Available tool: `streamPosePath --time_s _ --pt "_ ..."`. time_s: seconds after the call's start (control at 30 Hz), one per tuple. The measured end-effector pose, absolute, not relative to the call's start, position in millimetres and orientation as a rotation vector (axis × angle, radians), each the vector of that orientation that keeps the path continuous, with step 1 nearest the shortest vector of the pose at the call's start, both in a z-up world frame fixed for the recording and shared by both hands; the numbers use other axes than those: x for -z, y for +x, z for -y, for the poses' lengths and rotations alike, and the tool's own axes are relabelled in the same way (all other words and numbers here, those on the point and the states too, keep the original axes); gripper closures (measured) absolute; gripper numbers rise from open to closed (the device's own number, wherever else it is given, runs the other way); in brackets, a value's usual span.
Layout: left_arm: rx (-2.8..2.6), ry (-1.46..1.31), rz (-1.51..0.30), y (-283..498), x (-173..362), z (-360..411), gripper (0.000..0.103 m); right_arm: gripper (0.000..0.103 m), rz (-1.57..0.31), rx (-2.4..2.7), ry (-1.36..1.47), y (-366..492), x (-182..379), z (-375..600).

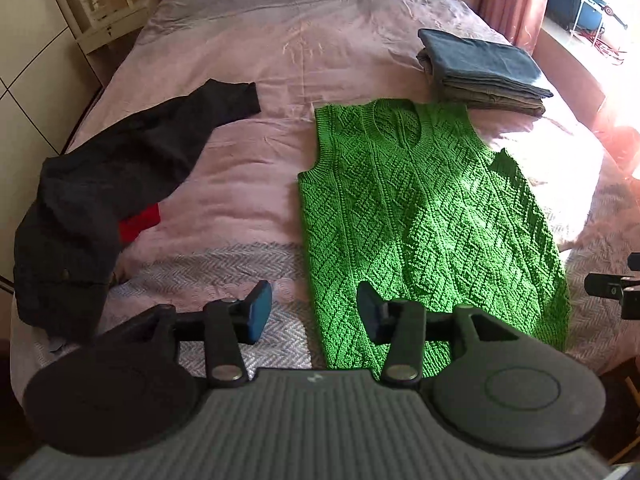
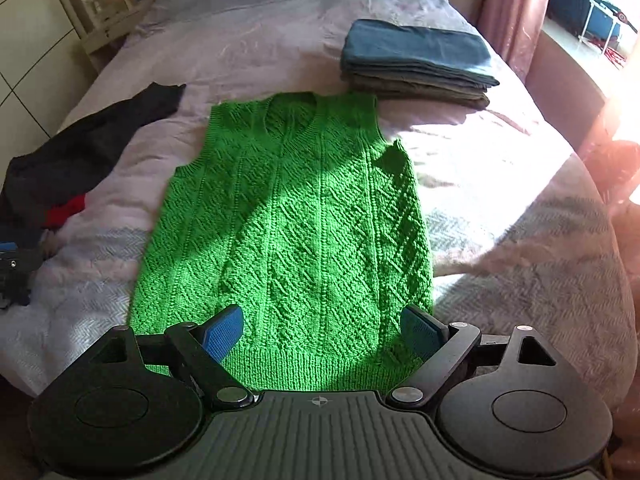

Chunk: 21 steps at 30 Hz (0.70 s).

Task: Fold clothes
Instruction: 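Move both open grippers back over the hem of the flat green vest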

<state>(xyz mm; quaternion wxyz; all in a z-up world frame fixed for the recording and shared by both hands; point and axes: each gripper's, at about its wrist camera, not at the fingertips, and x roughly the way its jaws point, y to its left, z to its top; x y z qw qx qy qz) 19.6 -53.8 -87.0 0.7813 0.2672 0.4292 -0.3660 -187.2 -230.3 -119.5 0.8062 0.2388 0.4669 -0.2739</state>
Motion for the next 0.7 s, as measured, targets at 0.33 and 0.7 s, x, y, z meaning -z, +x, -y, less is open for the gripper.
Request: streamPosePath --time_s 0.33,0.7 --pt "0.719 0.527 -0.928 -26 72 61 0.051 0.013 -1.008 0.508 0.445 -210 101 231" --pt "0.668 0.507 -0.959 -99 75 62 0.045 0.013 -1.031 0.433 0.407 -268 95 242"
